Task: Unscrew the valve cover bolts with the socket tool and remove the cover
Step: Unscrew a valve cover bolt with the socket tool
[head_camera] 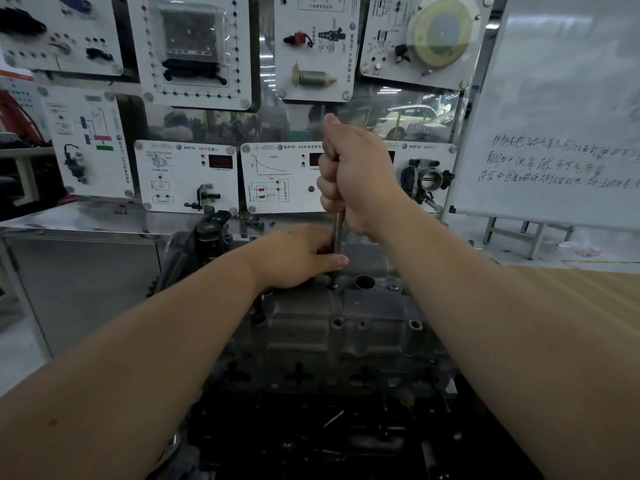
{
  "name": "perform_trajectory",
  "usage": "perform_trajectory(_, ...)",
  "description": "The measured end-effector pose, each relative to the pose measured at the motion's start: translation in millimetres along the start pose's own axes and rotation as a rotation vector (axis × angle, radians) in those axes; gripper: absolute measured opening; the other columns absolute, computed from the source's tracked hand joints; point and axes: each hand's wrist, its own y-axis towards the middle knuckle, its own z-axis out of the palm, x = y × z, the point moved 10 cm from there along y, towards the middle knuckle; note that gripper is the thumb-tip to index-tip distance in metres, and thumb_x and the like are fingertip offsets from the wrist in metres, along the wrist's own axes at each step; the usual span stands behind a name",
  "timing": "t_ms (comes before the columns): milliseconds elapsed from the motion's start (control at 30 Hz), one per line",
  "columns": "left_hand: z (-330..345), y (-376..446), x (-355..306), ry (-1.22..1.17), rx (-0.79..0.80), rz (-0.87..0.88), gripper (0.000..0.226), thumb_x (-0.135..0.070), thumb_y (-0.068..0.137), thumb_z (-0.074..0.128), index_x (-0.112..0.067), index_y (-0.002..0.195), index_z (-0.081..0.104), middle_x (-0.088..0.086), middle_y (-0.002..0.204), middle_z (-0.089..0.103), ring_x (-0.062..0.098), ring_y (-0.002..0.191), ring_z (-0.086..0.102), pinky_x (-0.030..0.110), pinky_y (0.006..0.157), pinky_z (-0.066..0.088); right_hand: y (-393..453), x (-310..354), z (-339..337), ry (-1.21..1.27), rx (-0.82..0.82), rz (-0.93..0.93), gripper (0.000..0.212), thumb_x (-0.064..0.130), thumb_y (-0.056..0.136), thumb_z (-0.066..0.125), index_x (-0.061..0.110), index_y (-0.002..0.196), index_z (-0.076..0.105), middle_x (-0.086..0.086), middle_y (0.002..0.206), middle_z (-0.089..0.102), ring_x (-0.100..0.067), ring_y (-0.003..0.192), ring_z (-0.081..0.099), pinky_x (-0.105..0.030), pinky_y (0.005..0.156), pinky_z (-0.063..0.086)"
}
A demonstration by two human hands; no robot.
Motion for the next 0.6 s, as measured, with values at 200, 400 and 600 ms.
perform_trajectory(200,-1,0,-2,0.009,-0.019,0.011,0.025,-0.046,0.102,0.056,-0.024,0.093,0.063,-0.008,0.090,0.067,0.004,0.081,0.061,0.029,0.072,0.045,-5,-7,0,0.058,0.032,0.078,0.043,0.031,0.106,0.041,0.022,0.064,0.041,0.006,0.050,0.029,-0.012,0.043,0.020,-0.025,0.046,0.020)
perform_trajectory(400,0,-5,-9,-0.017,-0.005,0.010,0.027,-0.042,0.102,0.050,-0.050,0.080,0.064,-0.025,0.079,0.067,-0.013,0.072,0.057,0.027,0.071,0.045,-23,-20,-16,-0.025,-0.366,0.100,0.043,0.035,0.096,0.047,0.028,0.055,0.035,0.003,0.056,0.031,-0.013,0.049,0.024,-0.028,0.051,0.026)
perform_trajectory(600,-1,-7,-7,-0.054,-0.010,-0.003,0.032,-0.050,0.098,0.046,-0.053,0.067,0.055,-0.031,0.069,0.059,-0.017,0.066,0.054,0.019,0.066,0.037,-20,-1,-12,-0.194,-0.440,-0.099,0.064,0.025,0.095,0.038,0.023,0.032,0.034,0.012,0.039,0.020,-0.008,0.038,0.018,-0.029,0.045,0.018)
